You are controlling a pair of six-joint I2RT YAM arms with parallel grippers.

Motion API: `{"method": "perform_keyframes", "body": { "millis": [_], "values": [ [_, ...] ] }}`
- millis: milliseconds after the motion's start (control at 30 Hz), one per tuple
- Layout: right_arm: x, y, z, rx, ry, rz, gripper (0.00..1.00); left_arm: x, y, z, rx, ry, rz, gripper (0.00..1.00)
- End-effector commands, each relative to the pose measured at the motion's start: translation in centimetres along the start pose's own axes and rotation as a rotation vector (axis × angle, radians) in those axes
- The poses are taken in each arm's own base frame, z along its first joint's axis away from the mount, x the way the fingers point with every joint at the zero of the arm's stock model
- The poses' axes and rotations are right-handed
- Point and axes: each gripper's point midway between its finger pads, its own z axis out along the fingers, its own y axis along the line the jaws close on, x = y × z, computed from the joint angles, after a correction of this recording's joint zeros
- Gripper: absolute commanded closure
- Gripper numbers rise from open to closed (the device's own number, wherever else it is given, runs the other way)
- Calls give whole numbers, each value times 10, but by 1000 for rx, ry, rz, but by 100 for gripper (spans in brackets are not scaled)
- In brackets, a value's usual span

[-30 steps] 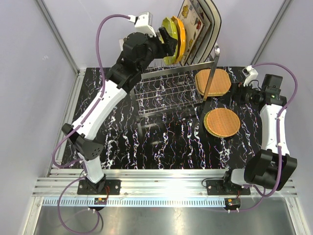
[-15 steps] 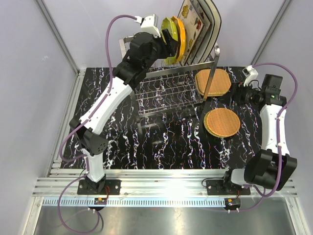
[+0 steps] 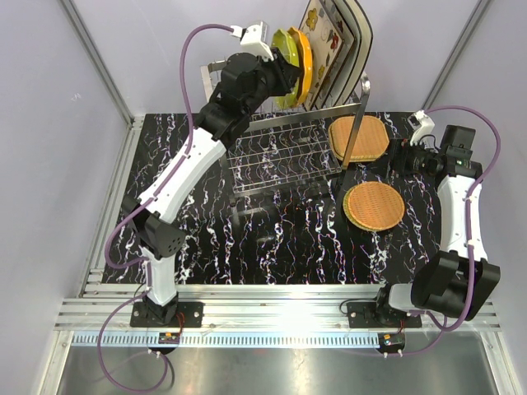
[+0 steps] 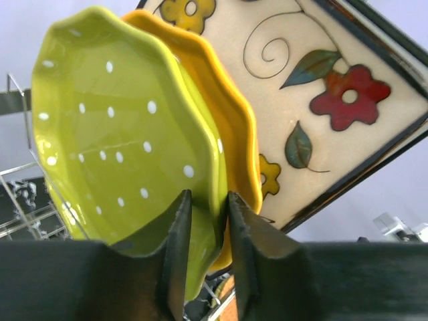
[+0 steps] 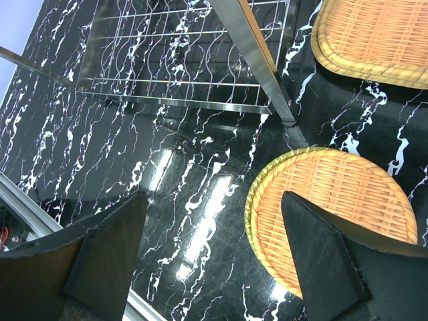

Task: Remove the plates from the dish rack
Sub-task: Grab a plate with the left arm

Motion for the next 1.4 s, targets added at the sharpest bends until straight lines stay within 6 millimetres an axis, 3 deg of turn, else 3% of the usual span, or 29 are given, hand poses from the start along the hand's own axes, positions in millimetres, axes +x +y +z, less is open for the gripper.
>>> {"method": "perform_keyframes", "body": {
  "millis": [0,133,433,600,1067,1367],
  "values": [
    [-11,9,-5,-11,-37,-35,11,-33,-11,-1,79,-98,-41,79],
    [-11,10,-5,-11,-35,-31,12,-54,-16,-7,111,-150,-77,99],
    [-13,10,-5,-14,-38,-27,11,-127,-19,-37,173,-327,-208,100],
    [-14,11,-5,-16,-39,-24,11,-158,-19,-46,217,-402,-298,100],
    [-18,11,-6,-12,-45,-28,11,-204,-35,-68,326,-516,-417,100],
    [-24,14,-9,-17,-55,-43,11,-215,-43,-81,356,-539,-437,100]
  ]
}}
